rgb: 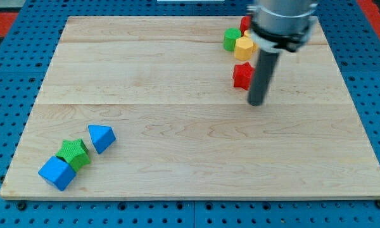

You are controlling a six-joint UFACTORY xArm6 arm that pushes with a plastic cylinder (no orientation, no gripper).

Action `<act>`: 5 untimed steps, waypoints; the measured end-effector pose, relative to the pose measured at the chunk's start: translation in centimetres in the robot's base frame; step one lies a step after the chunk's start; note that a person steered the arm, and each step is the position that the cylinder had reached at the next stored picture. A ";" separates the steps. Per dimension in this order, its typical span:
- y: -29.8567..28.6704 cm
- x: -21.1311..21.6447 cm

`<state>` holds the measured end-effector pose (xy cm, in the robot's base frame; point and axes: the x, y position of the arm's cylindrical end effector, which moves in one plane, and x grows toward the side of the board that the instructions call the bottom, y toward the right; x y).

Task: Slightly move the red star to the bottom right of the yellow heart

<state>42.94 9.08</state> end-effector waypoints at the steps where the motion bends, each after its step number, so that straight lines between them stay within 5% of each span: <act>1: -1.2 -5.1; 4: 1.9 -5.7; 5: 2.5 -9.9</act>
<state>33.04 11.59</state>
